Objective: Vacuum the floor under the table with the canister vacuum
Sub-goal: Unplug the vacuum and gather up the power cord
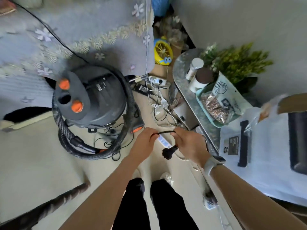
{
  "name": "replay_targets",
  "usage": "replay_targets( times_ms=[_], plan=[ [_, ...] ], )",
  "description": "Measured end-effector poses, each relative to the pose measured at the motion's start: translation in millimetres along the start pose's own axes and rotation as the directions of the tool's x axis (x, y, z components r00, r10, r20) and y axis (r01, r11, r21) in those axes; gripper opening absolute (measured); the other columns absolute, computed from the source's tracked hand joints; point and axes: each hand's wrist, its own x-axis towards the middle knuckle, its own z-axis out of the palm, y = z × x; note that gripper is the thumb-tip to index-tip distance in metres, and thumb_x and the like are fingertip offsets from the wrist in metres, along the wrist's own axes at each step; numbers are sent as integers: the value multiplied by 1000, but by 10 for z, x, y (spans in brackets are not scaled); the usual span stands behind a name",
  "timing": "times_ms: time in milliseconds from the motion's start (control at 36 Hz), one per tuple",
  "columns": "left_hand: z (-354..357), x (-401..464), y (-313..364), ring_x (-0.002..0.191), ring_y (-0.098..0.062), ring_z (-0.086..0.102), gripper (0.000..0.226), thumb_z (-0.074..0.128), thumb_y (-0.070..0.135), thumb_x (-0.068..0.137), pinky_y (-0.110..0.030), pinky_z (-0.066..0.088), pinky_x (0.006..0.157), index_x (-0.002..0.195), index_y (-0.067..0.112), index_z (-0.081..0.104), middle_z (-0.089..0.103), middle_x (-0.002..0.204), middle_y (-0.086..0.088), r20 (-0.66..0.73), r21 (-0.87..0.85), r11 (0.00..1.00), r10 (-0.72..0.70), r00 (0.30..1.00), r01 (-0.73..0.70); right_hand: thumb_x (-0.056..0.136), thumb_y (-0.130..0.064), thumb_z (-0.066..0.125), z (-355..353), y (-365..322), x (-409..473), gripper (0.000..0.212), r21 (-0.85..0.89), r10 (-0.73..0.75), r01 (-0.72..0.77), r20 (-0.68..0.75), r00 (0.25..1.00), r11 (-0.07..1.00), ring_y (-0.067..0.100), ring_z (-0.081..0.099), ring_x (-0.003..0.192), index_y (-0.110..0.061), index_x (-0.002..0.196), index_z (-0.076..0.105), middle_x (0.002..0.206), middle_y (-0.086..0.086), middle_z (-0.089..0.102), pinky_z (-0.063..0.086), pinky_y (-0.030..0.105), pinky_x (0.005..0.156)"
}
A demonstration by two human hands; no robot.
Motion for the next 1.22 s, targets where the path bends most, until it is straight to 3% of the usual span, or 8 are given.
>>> replay_targets(
  times_ms=[83,167,278,417,639,861,1083,1222],
  plan=[
    [-38,51,69,90,-21,53,17,52,7,95,-14,28,76,104,-1,64,58,97,-9,-28,8,1000,-20,999,20,82,-57,13,-94,-8,135,66,23,23,-24,81,996,999,30,62,76,-11,90,60,75,5,68,38,32,60],
    [-82,95,76,81,-11,49,17,52,12,95,-11,28,69,104,4,64,58,92,0,-43,-28,996,-86,995,85,75,-59,8,-91,7,247,75,88,54,-62,99,994,994,33,63,77,-11,94,62,75,8,69,49,40,70],
    [-130,100,-24,80,-14,56,14,52,20,96,-13,33,64,101,11,63,67,89,-1,-14,-95,983,-159,987,157,88,-49,22,5,-12,346,54,31,68,-73,131,989,997,34,62,78,-12,95,60,78,8,69,48,37,70],
    [-299,112,-274,98,-5,52,24,50,19,97,2,31,76,118,13,60,60,109,6,9,-83,982,-169,986,170,100,-37,31,128,-15,522,38,29,164,-170,146,976,985,34,62,85,-13,99,59,84,9,70,48,39,76],
    [-762,578,-932,115,-33,50,32,52,18,92,-41,37,97,121,8,57,57,120,-14,-109,274,926,-239,965,261,102,-31,33,314,-178,1133,34,93,278,-276,-6,961,957,40,61,86,-5,104,54,88,17,69,48,44,74],
    [-1090,1174,-1096,136,-26,28,44,48,27,95,-49,24,108,138,18,42,37,145,-5,-92,398,863,-300,950,311,102,-29,31,430,-234,1707,32,245,357,-334,-55,932,910,35,61,80,-6,100,52,83,14,67,47,45,78],
    [-1197,1577,-1058,134,-27,33,45,49,26,96,-50,30,108,140,20,41,38,144,-4,-17,241,913,-336,942,329,101,-26,32,315,-46,2463,23,370,461,-428,-1,888,825,31,63,83,-10,98,48,82,5,66,49,46,80],
    [-1346,1867,-1119,132,-26,36,44,50,27,96,-50,32,108,139,19,43,41,143,-4,-49,245,882,-403,914,402,101,-24,32,243,40,3203,25,396,546,-512,30,837,762,34,59,97,-6,106,48,105,18,63,47,40,83]
  ],
)
